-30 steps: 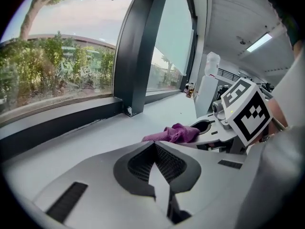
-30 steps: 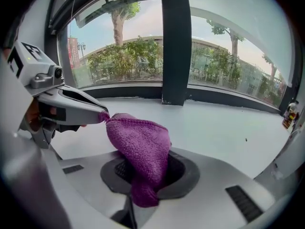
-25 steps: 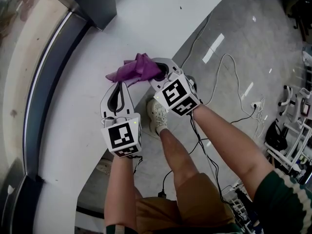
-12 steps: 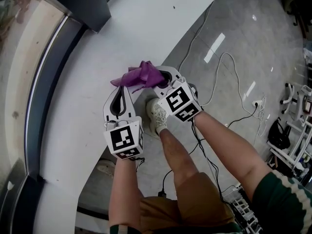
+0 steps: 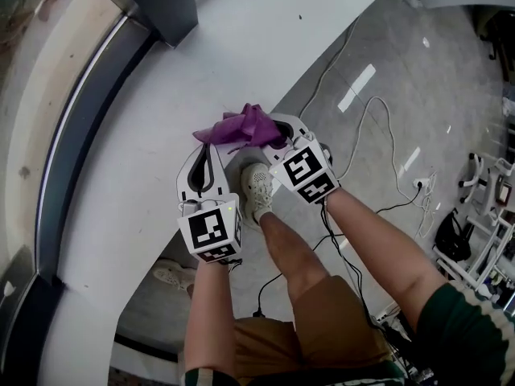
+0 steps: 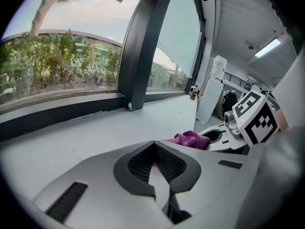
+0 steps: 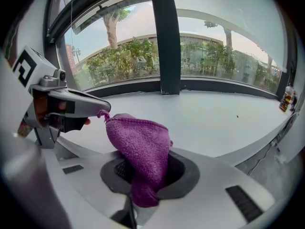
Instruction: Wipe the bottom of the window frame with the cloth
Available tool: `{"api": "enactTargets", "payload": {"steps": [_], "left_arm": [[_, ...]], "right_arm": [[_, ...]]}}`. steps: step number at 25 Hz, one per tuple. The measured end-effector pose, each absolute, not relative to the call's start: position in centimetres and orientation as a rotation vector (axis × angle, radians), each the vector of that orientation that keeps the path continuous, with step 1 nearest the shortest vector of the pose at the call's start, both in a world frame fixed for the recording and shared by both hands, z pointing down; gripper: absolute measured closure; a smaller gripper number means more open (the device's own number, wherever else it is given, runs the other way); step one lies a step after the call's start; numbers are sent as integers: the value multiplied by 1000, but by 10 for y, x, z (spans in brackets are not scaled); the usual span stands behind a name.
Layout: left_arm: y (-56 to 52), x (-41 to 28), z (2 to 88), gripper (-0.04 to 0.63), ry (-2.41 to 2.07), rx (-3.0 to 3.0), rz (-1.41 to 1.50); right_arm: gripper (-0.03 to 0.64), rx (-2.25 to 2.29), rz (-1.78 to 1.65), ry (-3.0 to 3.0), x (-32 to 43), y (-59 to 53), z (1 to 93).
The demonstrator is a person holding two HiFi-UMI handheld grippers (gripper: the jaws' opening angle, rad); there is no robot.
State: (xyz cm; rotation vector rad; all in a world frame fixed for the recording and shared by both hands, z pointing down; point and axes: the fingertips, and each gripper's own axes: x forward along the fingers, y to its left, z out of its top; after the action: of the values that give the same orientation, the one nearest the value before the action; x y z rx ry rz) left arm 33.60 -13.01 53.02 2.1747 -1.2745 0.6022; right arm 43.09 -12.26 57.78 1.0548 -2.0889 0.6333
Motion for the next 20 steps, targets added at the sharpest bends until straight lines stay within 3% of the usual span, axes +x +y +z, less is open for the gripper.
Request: {"api": "enactTargets", "payload": {"steps": [20], "left_arm": [[-105,317,514,586,-1247,2179,566]], "right_arm": [[529,1070,581,-2035,433,-123,579]]}}
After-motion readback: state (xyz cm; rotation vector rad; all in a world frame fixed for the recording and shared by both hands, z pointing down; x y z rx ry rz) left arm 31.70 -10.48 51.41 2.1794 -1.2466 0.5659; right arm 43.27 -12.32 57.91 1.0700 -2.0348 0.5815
